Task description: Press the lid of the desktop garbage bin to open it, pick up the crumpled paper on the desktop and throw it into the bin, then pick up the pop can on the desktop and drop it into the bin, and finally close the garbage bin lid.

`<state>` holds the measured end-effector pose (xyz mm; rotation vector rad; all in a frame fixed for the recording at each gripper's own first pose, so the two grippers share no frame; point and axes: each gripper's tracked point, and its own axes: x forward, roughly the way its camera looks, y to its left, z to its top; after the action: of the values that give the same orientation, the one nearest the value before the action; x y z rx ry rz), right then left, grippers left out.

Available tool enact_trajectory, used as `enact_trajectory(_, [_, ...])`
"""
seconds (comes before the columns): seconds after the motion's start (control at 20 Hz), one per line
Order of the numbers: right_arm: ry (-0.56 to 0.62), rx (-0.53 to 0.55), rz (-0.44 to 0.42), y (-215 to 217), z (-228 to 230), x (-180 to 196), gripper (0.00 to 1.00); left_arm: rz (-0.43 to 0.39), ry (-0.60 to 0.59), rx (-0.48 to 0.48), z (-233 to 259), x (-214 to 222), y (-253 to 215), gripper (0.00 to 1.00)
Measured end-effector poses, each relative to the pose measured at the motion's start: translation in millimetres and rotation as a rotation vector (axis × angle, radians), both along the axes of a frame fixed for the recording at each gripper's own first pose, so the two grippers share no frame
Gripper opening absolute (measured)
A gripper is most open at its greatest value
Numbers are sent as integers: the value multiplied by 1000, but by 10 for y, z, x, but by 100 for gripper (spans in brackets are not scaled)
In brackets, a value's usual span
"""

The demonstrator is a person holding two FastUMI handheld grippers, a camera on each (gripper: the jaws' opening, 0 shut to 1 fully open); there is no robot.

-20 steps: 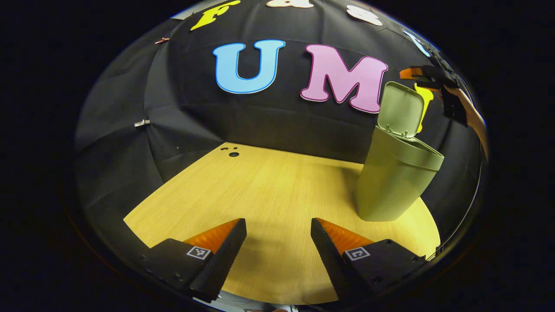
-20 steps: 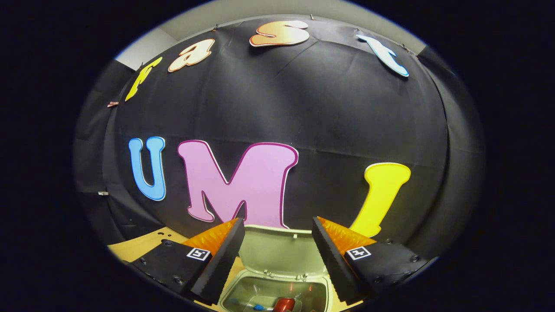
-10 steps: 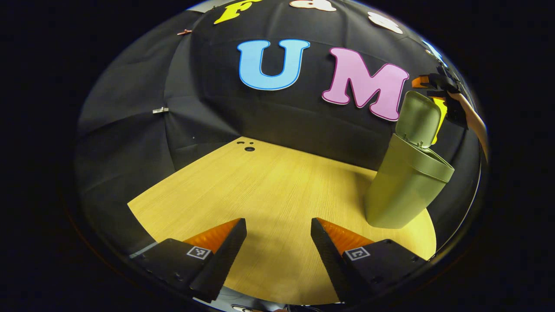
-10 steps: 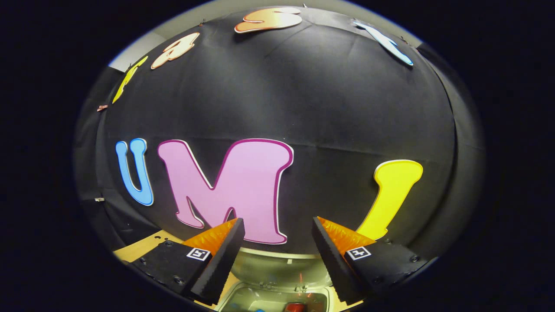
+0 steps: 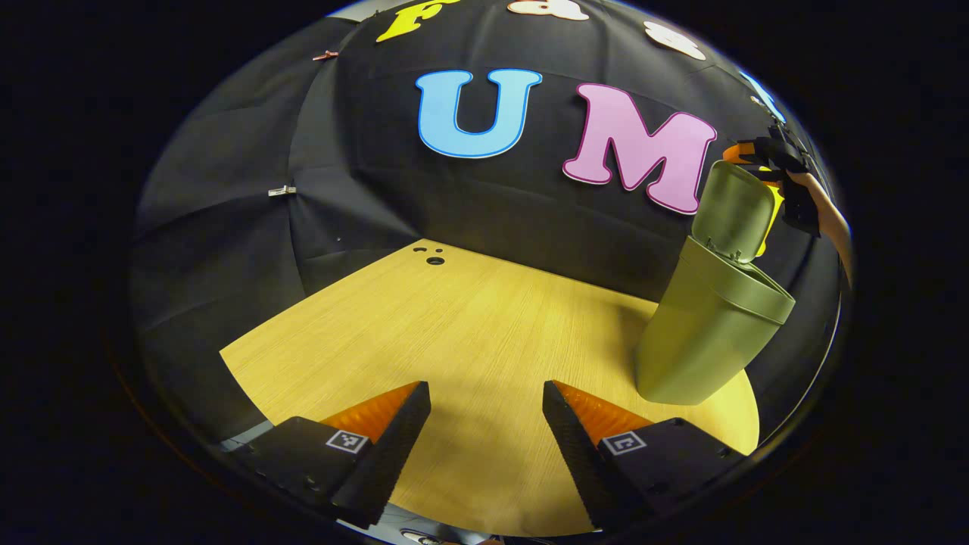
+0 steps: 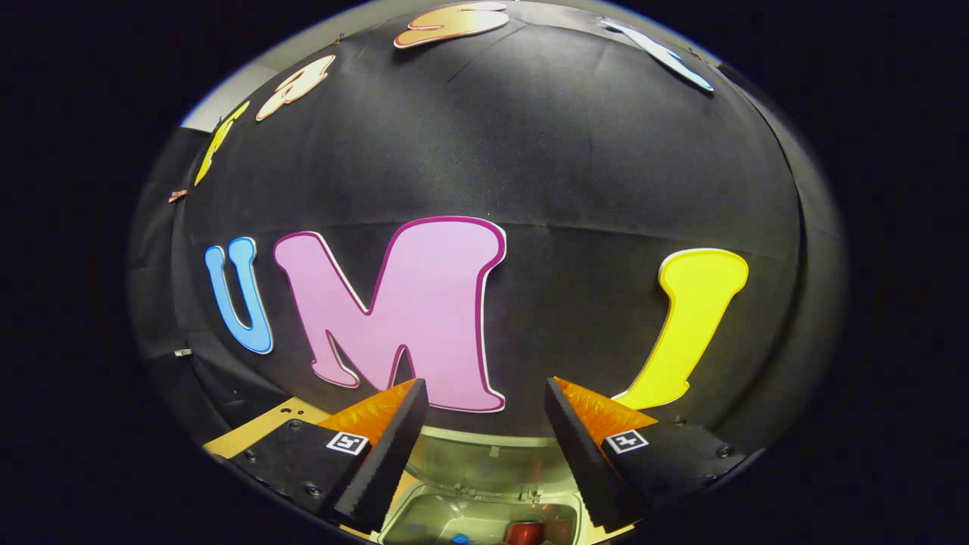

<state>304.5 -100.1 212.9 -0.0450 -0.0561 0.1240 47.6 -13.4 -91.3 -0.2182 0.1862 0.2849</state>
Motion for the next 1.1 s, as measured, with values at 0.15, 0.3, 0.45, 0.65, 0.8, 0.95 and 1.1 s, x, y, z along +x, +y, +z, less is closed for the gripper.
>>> enact_trajectory(0.15, [-6,6,18,9,-106,-227,98,-41,1,17,27,68,-92,96])
enact_trajectory(0.3, [3,5,33,23,-272,-483,97,-88,-5,52,41,139,-182,96])
enact_trajectory(0.45, [15,4,41,27,-508,-710,97,-114,-2,59,3,136,-246,96])
enact_trajectory(0.65, [86,4,68,57,-973,-910,97,-145,21,51,-139,122,-316,96])
enact_trajectory(0.8, [161,11,68,51,-1354,-990,97,-163,46,85,-198,87,-333,96])
enact_trajectory(0.95, [200,8,55,35,-1614,-1027,97,-166,47,102,-180,58,-324,96])
enact_trajectory(1.1, [254,-25,35,12,-1867,-1056,97,-165,52,94,-186,36,-327,96])
